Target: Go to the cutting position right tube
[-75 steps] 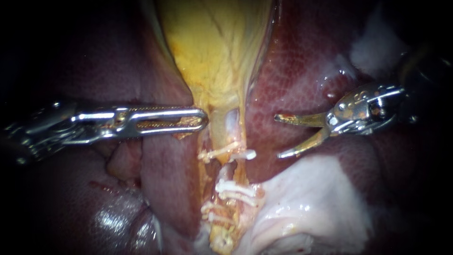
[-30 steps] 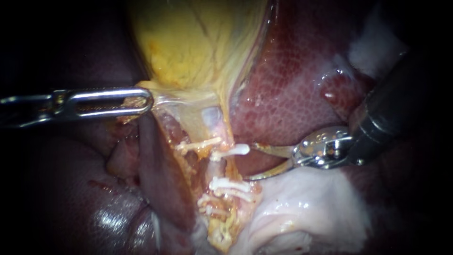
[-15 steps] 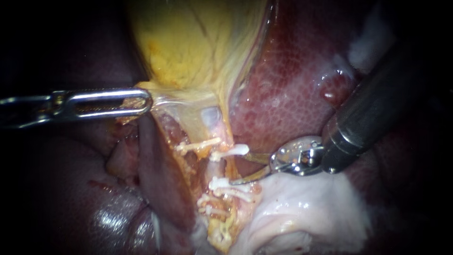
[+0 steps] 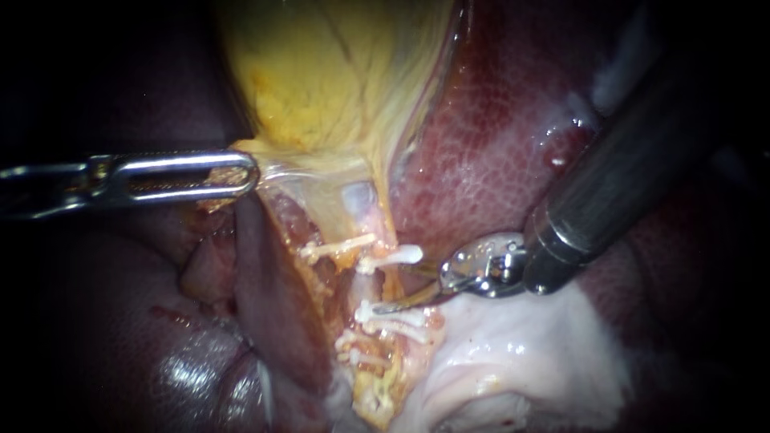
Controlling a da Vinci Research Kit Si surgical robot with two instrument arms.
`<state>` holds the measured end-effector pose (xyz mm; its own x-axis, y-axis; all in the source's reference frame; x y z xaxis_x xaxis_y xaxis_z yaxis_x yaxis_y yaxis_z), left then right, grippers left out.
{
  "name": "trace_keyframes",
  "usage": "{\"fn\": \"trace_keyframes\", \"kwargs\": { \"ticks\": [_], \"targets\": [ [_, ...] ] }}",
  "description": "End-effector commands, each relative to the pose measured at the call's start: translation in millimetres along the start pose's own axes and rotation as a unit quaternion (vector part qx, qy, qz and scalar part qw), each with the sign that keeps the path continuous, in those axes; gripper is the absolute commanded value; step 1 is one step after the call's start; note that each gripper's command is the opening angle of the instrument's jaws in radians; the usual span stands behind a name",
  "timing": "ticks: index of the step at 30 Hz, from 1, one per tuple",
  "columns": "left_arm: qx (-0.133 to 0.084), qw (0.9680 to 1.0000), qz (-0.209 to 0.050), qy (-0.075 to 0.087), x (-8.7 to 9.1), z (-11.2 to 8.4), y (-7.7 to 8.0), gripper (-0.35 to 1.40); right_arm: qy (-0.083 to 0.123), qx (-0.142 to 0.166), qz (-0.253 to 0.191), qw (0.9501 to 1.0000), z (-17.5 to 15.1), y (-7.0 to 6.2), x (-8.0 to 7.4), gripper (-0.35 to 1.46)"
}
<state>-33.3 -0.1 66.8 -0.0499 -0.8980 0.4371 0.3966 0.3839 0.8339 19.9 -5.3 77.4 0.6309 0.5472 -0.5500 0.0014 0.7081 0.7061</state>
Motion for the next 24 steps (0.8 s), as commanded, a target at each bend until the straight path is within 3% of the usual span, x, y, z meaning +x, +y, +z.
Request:
{"fn": "trace_keyframes", "kwargs": {
  "ticks": [1, 8, 17, 24],
  "targets": [
    [0.0, 1.0, 0.0, 0.0, 0.0, 0.0, 0.2, -0.35, 0.003, 0.004, 0.001, 1.0, 0.1, -0.1, 0.2, 1.28],
    [-0.004, 1.0, 0.0, -0.002, -0.1, 0.2, 1.5, -0.35, 0.008, 0.033, 0.003, 0.9994, 1.0, -0.7, 0.9, 1.2],
    [-0.006, 1.0, 0.001, -0.004, 0.2, 1.1, 2.0, -0.35, 0.015, 0.039, 0.005, 0.9991, 2.7, -0.2, 2.0, 1.2],
    [-0.006, 1.0, 0.001, -0.004, 0.2, 1.3, 2.0, -0.35, 0.016, 0.043, 0.008, 0.9989, 3.4, 0.2, 1.9, 1.18]
  ]
}}
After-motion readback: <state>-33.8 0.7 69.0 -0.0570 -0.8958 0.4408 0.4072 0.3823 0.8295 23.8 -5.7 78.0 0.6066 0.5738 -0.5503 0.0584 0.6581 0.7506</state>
